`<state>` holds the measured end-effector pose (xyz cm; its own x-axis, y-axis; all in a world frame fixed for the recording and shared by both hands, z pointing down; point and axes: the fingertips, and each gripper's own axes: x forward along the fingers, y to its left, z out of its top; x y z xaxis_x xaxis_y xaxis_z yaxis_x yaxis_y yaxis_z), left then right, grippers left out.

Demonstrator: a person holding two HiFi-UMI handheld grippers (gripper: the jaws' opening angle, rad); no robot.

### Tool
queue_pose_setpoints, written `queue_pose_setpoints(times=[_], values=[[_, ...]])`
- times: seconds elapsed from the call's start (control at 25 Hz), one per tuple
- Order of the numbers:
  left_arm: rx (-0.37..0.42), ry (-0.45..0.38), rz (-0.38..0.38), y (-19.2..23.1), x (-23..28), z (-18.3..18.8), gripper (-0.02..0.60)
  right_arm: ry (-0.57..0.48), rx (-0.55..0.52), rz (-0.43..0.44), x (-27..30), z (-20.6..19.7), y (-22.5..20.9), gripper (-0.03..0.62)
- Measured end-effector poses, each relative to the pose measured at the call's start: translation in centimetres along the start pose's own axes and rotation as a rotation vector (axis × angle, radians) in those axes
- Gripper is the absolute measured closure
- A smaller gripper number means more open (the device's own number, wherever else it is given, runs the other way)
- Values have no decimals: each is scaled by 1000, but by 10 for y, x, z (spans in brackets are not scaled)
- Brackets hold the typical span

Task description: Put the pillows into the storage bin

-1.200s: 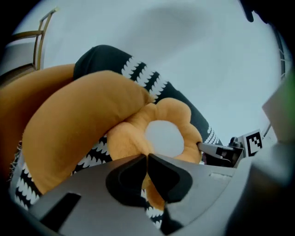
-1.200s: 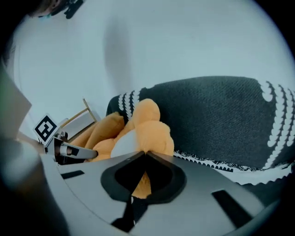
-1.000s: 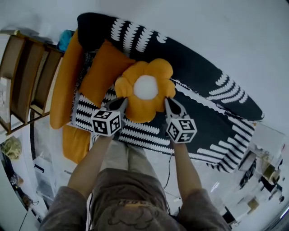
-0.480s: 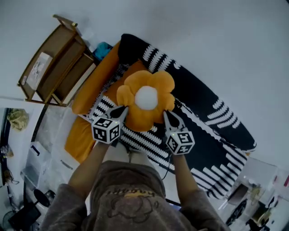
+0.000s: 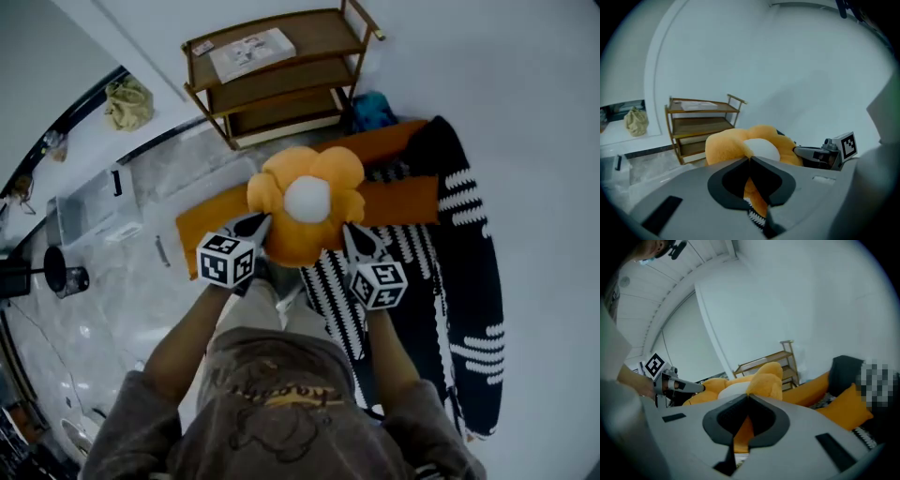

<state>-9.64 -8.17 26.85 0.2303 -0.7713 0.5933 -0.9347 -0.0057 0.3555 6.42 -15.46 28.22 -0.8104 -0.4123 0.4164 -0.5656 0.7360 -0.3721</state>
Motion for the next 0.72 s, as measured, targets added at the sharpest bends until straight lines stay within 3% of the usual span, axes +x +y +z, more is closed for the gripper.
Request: queue_pose_setpoints(times=[0.16,0.36,0.52,0.72], values=[[-101,-27,106,100,-50,-21,569,90,-53,115,85,-18,78,582],[-215,-19,190,207,-89,-63,569,201,-93,192,179,-58,151,582],[-284,9,219,273,-90,-104,569,272,-65,203,237,-103,178,580],[-308,37,234,348,-60,-146,569,328,-12,175,306,-163,182,580]])
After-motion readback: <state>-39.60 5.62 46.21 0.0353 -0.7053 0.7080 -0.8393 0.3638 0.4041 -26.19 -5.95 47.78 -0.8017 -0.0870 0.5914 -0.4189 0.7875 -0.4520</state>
